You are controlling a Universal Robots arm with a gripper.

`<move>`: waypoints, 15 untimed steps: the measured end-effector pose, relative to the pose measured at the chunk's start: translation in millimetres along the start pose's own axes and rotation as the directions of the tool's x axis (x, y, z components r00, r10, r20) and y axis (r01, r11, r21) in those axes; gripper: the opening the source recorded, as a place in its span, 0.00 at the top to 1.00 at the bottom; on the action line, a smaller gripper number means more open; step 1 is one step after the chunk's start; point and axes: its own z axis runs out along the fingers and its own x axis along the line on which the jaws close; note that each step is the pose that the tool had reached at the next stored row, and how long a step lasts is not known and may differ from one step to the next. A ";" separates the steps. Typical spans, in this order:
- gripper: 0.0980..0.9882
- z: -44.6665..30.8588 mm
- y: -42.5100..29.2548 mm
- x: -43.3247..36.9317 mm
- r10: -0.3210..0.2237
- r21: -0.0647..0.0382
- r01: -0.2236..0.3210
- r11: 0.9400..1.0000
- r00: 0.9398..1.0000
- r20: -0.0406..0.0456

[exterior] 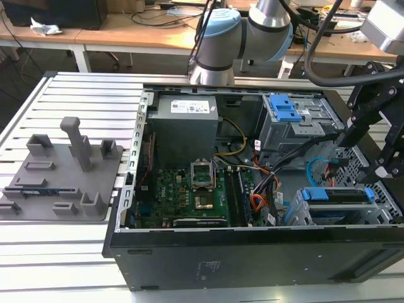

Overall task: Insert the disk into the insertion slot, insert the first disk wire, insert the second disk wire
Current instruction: 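Insert the disk into the insertion slot, then insert the first disk wire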

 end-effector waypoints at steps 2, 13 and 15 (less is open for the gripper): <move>0.41 0.0 0.0 0.0 0.000 0.000 0.000 1.000 1.000 0.000; 0.41 0.0 0.0 0.0 -0.001 0.000 0.001 1.000 1.000 0.000; 0.41 0.0 0.0 0.0 -0.001 0.000 0.001 1.000 1.000 0.000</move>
